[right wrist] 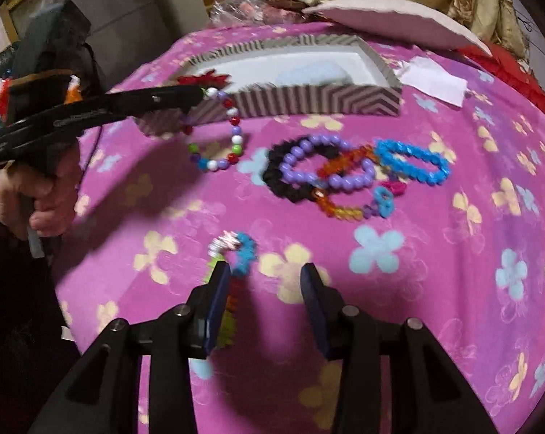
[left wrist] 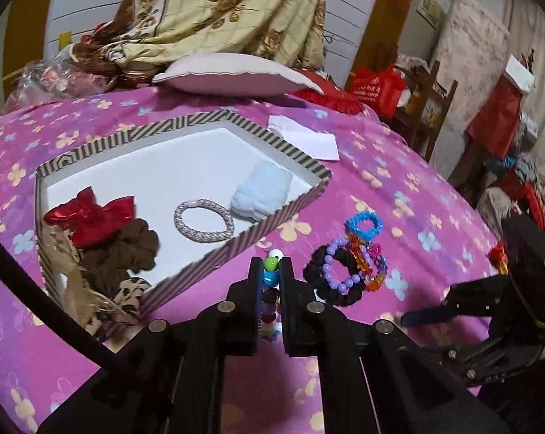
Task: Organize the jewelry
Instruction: 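Grasp a small beaded bracelet with left while right grasps a green beaded bracelet, then carry both bracelets over the box and open both grippers to drop them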
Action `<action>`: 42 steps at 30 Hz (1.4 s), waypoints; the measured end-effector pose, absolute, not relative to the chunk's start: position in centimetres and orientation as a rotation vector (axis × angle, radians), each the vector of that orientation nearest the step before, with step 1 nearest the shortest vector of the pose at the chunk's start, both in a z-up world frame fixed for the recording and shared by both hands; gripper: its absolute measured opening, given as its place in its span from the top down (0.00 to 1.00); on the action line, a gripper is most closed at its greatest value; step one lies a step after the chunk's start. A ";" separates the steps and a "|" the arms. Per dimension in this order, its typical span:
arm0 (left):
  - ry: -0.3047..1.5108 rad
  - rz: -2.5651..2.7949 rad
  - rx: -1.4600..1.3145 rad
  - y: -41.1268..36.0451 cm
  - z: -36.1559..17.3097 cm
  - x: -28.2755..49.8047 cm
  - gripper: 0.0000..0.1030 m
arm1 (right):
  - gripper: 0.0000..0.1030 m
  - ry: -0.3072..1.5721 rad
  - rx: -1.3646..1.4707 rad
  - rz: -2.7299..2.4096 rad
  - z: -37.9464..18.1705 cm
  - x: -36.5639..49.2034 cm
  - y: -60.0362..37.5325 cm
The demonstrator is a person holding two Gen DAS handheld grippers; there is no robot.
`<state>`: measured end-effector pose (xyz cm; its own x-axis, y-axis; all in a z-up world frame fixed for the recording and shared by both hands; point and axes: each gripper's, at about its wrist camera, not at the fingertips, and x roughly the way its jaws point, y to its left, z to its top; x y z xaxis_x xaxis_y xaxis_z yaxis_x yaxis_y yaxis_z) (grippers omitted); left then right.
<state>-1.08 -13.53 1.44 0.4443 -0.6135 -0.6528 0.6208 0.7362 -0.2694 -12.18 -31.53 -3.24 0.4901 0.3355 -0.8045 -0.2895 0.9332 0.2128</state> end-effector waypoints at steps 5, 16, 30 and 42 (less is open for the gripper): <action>0.802 -0.766 0.011 -13.7 1.6 -1.1 1.00 | 0.69 1.047 -0.072 0.400 -4.3 -13.6 -28.4; 0.807 -0.785 -0.025 -13.2 1.8 -0.9 1.00 | 0.81 0.875 -0.088 0.326 -1.1 -14.1 -28.7; 0.769 -0.801 -0.076 -12.4 2.8 -1.0 1.00 | 0.81 0.640 0.256 0.116 2.6 -13.2 -35.3; 0.713 -0.730 -0.208 -9.5 4.2 0.6 1.00 | 0.81 0.682 0.220 0.092 1.8 -12.5 -34.6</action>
<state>0.58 -9.52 4.17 0.5250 -0.6723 -0.5219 0.5372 0.7374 -0.4096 -12.47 -34.62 1.84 0.7731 0.1559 -0.6148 -0.0124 0.9728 0.2311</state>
